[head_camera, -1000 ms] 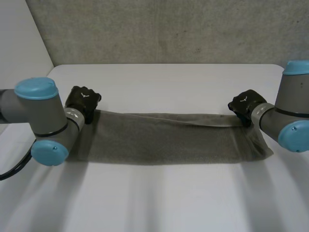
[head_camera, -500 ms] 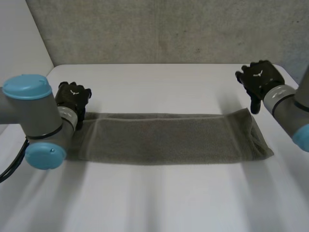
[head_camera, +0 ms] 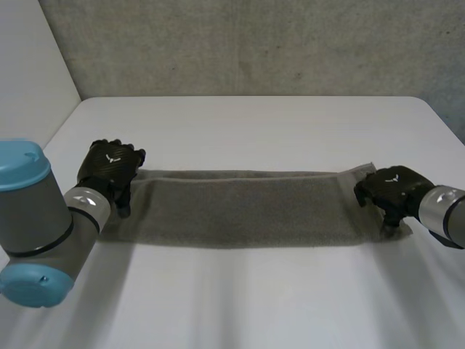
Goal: Fold the towel.
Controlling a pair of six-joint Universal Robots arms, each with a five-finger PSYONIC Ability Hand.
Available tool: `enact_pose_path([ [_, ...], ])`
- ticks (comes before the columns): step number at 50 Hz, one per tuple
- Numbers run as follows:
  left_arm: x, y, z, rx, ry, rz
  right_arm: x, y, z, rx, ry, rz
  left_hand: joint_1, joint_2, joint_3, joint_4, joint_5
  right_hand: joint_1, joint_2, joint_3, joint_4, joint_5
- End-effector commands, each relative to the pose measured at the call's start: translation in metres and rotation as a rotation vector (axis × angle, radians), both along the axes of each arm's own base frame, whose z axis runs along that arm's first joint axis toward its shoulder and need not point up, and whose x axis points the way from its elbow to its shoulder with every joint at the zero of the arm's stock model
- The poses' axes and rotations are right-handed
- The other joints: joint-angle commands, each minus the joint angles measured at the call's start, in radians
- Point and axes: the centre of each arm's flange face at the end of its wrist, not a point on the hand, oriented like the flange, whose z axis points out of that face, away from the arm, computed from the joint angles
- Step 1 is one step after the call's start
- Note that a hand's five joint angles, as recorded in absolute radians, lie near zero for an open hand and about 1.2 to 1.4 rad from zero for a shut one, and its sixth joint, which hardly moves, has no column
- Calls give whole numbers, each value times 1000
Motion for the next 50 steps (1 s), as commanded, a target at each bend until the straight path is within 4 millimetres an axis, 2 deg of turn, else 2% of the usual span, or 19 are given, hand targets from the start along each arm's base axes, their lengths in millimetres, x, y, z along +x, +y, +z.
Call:
enact_pose_path([
  [1,1,5,2,-8,19,-5,-20,-8,-26,-38,-20,-41,-34,-31,-39,-33,-218,-5,-4,-6,-5,-8],
  [7,1,5,3,-14,22,-5,-24,-16,-43,-51,6,-37,-34,-31,-39,-33,-218,-11,-10,-12,-11,-13],
  [16,1,6,1,-8,22,-3,-26,-20,-50,-62,30,-31,-34,-31,-39,-33,-218,3,4,3,4,1],
  [19,1,6,1,-8,22,-3,-26,-22,-54,-64,30,-31,-34,-31,-39,-33,-218,74,75,73,74,72],
  [20,1,6,1,-7,22,-4,-27,-23,-55,-67,31,-32,-34,-31,-39,-33,-218,190,191,189,190,188],
  [21,1,6,1,-7,22,-4,-27,-23,-56,-67,31,-32,-34,-31,-39,-33,-218,191,192,190,191,189],
  [22,1,6,1,-7,22,-4,-27,-25,-56,-75,31,-32,-34,-31,-39,-33,-218,334,335,333,334,332],
  [23,1,6,1,-9,22,-4,-28,-27,-55,-87,34,-37,-34,-31,-39,-33,-218,597,598,596,597,595],
  [24,1,6,1,-9,22,-4,-28,-27,-55,-87,34,-38,-34,-31,-39,-33,-218,599,600,598,600,597],
  [25,1,6,1,-9,22,-4,-28,-29,-55,-97,35,-44,-34,-31,-39,-33,-218,840,841,839,840,837],
  [30,1,6,1,-6,21,-4,-37,-38,-53,-133,35,-77,-34,-31,-39,-33,-218,842,843,841,842,840],
  [40,2,6,2,-10,23,-4,-64,-52,-25,-235,73,-179,-34,-31,-39,-33,-218,842,843,841,842,840],
  [42,2,7,4,-15,24,-3,-77,-59,-17,-262,87,-211,-34,-31,-39,-33,-218,842,843,841,842,840],
  [43,2,7,4,-15,24,-3,-77,-59,-17,-262,88,-212,-34,-31,-39,-33,-218,842,843,841,842,840],
  [44,2,7,4,-16,25,-4,-87,-64,-11,-281,107,-232,-34,-31,-39,-33,-218,842,843,841,842,840],
  [45,2,7,4,-16,25,-4,-87,-64,-11,-281,107,-232,-34,-31,-39,-33,-218,842,843,841,842,840],
  [47,2,7,5,-19,26,-3,-104,-70,-2,-303,158,-256,-37,-34,-42,-36,-221,842,843,841,842,840],
  [50,2,7,9,-29,29,-1,-111,-75,6,-318,200,-256,-40,-37,-45,-39,-224,842,843,841,842,840],
])
